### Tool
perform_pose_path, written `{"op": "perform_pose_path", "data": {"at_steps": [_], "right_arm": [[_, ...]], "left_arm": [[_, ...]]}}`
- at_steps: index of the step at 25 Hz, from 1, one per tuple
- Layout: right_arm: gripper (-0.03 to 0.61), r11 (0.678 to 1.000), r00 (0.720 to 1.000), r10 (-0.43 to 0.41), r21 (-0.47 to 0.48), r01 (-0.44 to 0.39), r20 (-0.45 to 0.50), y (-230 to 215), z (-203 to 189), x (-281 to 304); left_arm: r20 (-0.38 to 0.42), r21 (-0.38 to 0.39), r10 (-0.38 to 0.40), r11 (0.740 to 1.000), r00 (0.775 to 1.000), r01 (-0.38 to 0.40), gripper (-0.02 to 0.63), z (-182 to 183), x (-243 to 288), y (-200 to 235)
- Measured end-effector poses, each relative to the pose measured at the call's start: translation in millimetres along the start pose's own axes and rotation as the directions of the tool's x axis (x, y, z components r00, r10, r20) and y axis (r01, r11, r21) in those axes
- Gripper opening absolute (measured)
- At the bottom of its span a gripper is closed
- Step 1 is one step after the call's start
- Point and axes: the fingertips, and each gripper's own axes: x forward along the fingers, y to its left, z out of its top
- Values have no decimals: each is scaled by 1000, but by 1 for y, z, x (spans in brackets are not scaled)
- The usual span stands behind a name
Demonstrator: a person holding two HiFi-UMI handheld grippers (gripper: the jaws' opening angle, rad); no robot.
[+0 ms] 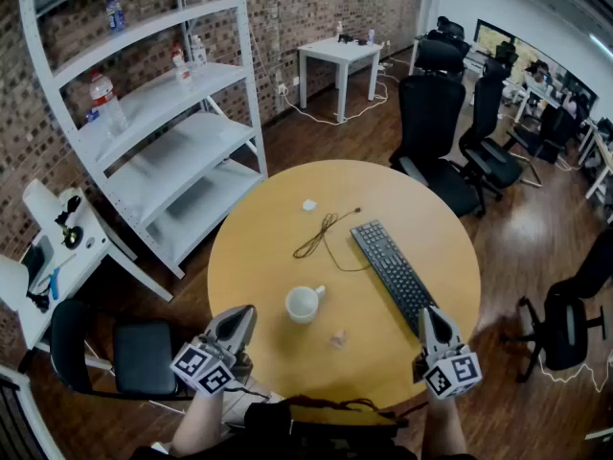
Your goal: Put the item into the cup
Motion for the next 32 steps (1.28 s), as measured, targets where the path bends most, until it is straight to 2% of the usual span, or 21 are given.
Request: {"op": "perform_pose_path", "data": {"at_steps": [3,6,11,14,17,21,26,30,32], "right_arm": [[10,999,1000,4,-49,-6,-30,4,-5,5],[94,998,998,26,-60,-29,-64,8,-11,12],[94,993,988,85,-69,-94,-126,28,-25,22],[94,981,968,150,-88,-171,-203,47,-43,29],[94,956,930,200,-145,-254,-310,61,-76,38],[95,944,876,243,-108,-313,-417,71,-113,45],[95,904,787,275,-130,-407,-552,98,-145,51],[97,866,708,303,-126,-484,-638,108,-182,57],[130,863,683,290,-126,-490,-670,111,-196,60]], "left_arm": [[7,16,8,1000,1000,-8,3,4,1,1],[11,19,6,1000,1000,-6,3,6,2,1],[-5,-3,9,1000,1000,-9,3,0,-8,3],[-5,-2,26,1000,1000,-26,3,0,-13,6],[-4,-2,37,999,999,-37,3,1,-18,7],[-20,0,67,998,998,-67,3,-4,-27,11],[-27,-48,103,993,994,-104,3,-13,-44,20],[-26,-58,146,987,989,-148,3,-16,-56,22],[-28,-85,163,983,986,-165,3,-22,-62,23]]}}
